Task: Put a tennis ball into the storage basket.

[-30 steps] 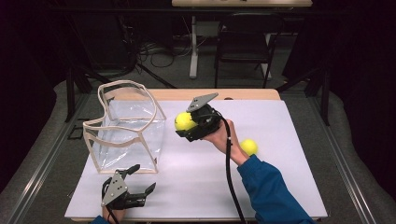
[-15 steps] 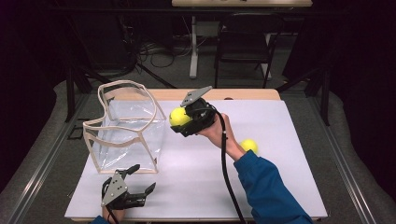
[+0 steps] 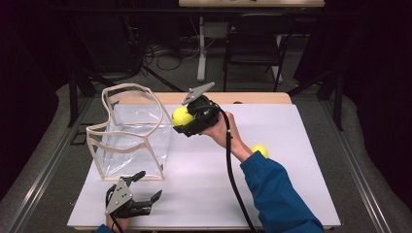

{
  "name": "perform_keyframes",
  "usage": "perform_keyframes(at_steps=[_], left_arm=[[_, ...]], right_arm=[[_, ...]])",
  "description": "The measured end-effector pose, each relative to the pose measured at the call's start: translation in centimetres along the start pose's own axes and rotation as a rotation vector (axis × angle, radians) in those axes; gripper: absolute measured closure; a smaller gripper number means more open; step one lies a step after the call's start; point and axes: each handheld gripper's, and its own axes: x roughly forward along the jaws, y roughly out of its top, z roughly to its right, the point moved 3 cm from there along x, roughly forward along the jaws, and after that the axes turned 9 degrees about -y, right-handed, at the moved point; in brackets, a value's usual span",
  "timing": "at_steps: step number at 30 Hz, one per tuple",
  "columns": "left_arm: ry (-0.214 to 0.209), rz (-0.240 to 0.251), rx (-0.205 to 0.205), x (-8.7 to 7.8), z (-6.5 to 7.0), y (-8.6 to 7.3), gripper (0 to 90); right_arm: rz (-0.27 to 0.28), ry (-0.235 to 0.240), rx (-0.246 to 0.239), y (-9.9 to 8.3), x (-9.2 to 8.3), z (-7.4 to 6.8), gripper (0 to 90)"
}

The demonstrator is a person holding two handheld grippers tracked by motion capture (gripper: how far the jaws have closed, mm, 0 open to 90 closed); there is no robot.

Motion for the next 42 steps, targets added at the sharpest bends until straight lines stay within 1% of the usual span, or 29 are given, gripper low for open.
perform_keyframes(at_steps=[4,7,10,12,15,17,18,20,22,24,32,34,37,40,42], left_arm=[[0.0,-0.001,0.003,0.0,0.0,0.0,15.9],[-0.001,-0.001,0.002,0.0,0.0,0.0,15.9],[0.001,0.007,-0.006,0.0,-0.1,0.0,15.9],[0.002,0.011,-0.008,0.1,-0.2,0.0,15.9],[-0.002,0.012,-0.002,0.0,0.0,0.0,15.9],[-0.004,0.014,0.0,0.0,-0.1,0.1,15.9],[-0.004,0.012,0.0,0.0,-0.1,0.1,15.9],[-0.003,0.016,-0.002,-0.1,0.0,0.1,15.9],[-0.003,0.014,-0.001,-0.1,0.0,0.1,15.9],[-0.001,0.014,-0.001,-0.1,0.0,0.1,15.9],[-0.008,0.012,-0.004,-0.1,0.0,0.1,15.9],[-0.008,0.014,-0.003,-0.1,0.0,0.0,15.9],[-0.01,0.015,-0.006,-0.1,-0.1,0.0,15.9],[-0.01,0.013,-0.005,-0.1,0.0,0.0,15.9],[-0.012,0.012,-0.007,0.0,-0.1,0.0,15.9]], right_arm=[[-0.009,-0.003,-0.005,0.6,0.1,0.0,26.6],[-0.006,-0.005,-0.008,1.1,0.0,0.1,26.6],[-0.011,-0.001,-0.013,1.6,0.0,0.1,26.6],[-0.018,-0.005,-0.024,2.2,0.0,0.2,26.6],[-0.009,-0.005,-0.021,2.9,-0.3,0.2,26.6],[-0.027,-0.013,-0.037,3.3,-0.3,0.2,26.6],[-0.026,-0.019,-0.039,3.6,-0.4,0.1,26.6],[-0.022,-0.015,-0.037,4.1,-0.6,0.1,26.6],[-0.031,-0.023,-0.049,4.7,-0.6,0.1,26.6],[-0.028,-0.023,-0.047,5.3,-0.6,0.2,26.6],[-0.033,-0.018,-0.065,7.1,0.1,-0.1,26.6],[-0.031,-0.013,-0.061,7.4,0.3,-0.2,26.7],[-0.042,-0.013,-0.077,7.9,0.7,-0.4,26.6],[-0.046,-0.006,-0.079,8.3,1.1,-0.6,26.7],[-0.052,-0.013,-0.088,8.6,1.4,-0.7,26.6]])
